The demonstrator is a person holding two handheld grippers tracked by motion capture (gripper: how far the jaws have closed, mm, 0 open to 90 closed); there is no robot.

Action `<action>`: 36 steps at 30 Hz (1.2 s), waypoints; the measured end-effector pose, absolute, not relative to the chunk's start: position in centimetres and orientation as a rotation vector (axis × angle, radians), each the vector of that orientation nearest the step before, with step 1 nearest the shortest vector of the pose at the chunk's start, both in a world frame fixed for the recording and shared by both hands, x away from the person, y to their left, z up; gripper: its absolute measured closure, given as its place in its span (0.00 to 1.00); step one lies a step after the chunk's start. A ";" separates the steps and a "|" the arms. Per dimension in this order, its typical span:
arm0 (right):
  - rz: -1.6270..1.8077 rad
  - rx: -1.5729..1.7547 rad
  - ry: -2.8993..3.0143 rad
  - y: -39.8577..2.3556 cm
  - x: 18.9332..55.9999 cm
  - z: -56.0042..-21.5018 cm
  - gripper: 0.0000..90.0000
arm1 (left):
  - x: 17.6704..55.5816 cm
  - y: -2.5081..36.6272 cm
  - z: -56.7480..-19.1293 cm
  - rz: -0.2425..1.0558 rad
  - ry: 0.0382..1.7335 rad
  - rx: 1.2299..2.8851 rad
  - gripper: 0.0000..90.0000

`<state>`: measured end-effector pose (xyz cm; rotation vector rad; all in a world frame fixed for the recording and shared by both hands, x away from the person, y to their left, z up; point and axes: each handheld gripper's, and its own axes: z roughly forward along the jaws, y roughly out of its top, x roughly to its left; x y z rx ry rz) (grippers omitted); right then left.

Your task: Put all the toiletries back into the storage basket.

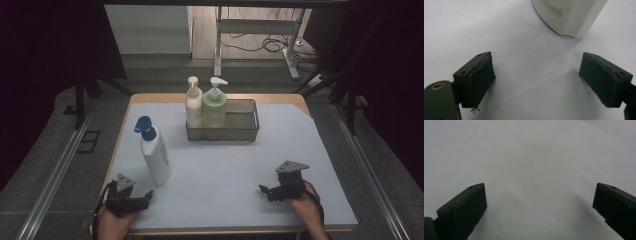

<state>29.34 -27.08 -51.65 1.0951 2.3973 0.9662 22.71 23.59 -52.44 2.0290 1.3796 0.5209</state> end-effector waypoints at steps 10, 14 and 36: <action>0.963 1.125 2.415 -27.3 29.5 -52.2 0.00 | 22.7 23.6 -52.4 0.519 1.379 2.028 0.14; 0.964 1.124 2.414 -27.4 29.5 -52.2 0.00 | 22.7 23.7 -52.3 0.516 1.368 2.039 0.15; 0.965 1.122 2.412 -27.4 29.5 -52.2 0.00 | 24.6 24.7 -50.9 0.444 1.344 2.007 0.78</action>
